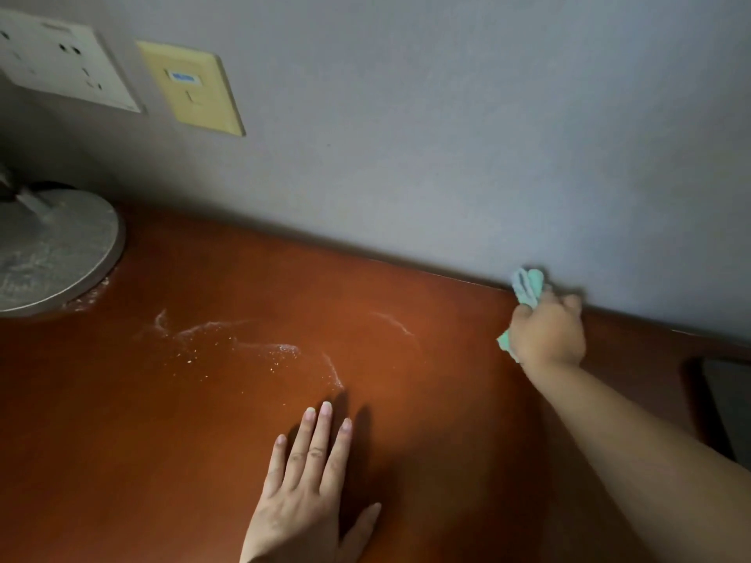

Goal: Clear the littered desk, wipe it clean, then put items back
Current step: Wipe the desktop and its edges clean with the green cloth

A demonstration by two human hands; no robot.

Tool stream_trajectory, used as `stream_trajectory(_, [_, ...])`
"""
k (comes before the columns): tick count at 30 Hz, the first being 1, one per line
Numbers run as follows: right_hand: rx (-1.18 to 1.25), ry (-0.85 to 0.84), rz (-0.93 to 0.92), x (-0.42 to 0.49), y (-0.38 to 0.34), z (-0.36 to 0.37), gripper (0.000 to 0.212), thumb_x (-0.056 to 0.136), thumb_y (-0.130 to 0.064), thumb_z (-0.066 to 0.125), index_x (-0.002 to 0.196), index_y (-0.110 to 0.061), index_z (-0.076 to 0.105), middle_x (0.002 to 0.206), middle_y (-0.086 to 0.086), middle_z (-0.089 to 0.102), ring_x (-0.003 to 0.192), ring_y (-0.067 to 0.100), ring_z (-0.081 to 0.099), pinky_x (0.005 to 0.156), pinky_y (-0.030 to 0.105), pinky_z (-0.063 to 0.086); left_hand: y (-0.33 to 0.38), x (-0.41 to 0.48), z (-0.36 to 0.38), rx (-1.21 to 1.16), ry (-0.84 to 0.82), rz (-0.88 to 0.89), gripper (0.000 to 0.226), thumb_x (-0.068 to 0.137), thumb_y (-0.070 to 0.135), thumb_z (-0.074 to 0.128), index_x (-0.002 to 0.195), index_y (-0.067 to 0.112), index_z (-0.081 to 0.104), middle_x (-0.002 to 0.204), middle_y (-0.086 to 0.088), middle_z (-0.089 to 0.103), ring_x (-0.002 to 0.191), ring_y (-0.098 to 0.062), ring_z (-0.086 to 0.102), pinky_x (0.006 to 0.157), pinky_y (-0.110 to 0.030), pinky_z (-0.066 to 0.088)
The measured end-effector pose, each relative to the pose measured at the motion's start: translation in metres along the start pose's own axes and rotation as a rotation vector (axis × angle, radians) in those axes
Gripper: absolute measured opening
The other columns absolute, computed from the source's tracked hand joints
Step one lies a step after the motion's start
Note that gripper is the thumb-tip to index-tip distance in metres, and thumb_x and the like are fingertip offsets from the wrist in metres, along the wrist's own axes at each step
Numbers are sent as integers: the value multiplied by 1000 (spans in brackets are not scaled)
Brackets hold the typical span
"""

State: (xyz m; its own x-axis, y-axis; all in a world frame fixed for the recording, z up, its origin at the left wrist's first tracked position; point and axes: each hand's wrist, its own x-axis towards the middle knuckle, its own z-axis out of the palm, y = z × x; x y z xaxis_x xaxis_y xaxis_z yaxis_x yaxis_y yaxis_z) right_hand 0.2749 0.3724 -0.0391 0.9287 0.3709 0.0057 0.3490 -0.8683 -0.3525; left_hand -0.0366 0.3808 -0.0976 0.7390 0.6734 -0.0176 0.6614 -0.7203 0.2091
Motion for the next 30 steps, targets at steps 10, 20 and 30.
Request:
stream_trajectory(10, [6, -133, -406, -54, -103, 54, 34, 89, -12, 45, 121, -12, 57, 121, 8, 47, 102, 30, 53, 76, 33, 43, -1, 0, 2, 17, 21, -1, 82, 87, 69, 18, 146, 13, 25, 154, -9, 16, 146, -21, 4, 113, -38, 8])
stream_trajectory(20, [94, -9, 57, -17, -14, 1, 41, 88, -25, 45, 125, -9, 55, 117, 17, 46, 95, 38, 56, 80, 36, 44, 0, -1, 1, 31, 26, -1, 80, 87, 69, 18, 139, 11, 35, 156, -8, 11, 146, -21, 4, 113, -40, 7])
stream_trajectory(30, [-60, -99, -407, -44, -131, 64, 35, 93, -23, 43, 123, -10, 55, 123, 9, 44, 104, 29, 50, 77, 34, 44, -6, 3, 18, 108, 151, -1, 53, 98, 46, 18, 132, 16, 46, 153, -8, 28, 142, -21, 19, 107, -38, 25])
